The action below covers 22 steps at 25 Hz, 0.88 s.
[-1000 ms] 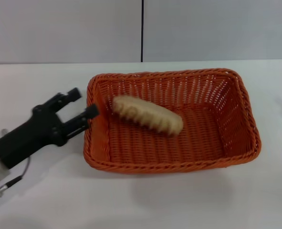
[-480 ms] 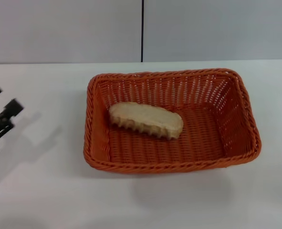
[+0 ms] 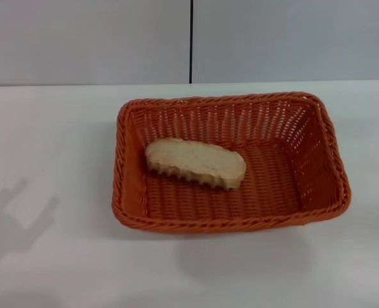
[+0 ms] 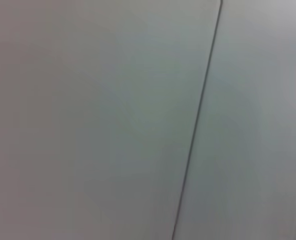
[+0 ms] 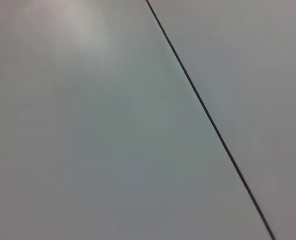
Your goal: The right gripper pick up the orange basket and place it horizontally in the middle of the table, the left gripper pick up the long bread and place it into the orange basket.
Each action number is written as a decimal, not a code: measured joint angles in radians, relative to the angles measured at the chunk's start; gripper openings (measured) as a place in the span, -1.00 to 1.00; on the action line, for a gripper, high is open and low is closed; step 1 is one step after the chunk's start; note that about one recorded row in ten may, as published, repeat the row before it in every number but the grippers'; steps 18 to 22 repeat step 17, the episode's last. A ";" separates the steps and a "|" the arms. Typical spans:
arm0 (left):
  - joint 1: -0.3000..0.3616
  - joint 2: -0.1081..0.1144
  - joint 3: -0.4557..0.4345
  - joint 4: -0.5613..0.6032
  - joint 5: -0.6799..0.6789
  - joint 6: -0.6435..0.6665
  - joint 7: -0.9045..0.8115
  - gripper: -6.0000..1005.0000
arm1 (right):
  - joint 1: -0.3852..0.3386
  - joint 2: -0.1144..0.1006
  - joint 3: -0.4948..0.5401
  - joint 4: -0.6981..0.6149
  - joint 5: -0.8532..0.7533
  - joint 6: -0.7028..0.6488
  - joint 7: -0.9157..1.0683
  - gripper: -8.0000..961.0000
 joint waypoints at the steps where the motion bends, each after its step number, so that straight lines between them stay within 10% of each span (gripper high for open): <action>1: 0.004 0.000 0.000 -0.011 -0.001 0.002 0.004 0.57 | 0.007 -0.001 0.001 -0.005 0.000 -0.020 -0.005 0.33; 22: 0.006 0.001 -0.006 -0.157 -0.016 -0.015 0.209 0.57 | 0.029 0.003 0.041 0.036 0.002 -0.052 -0.103 0.33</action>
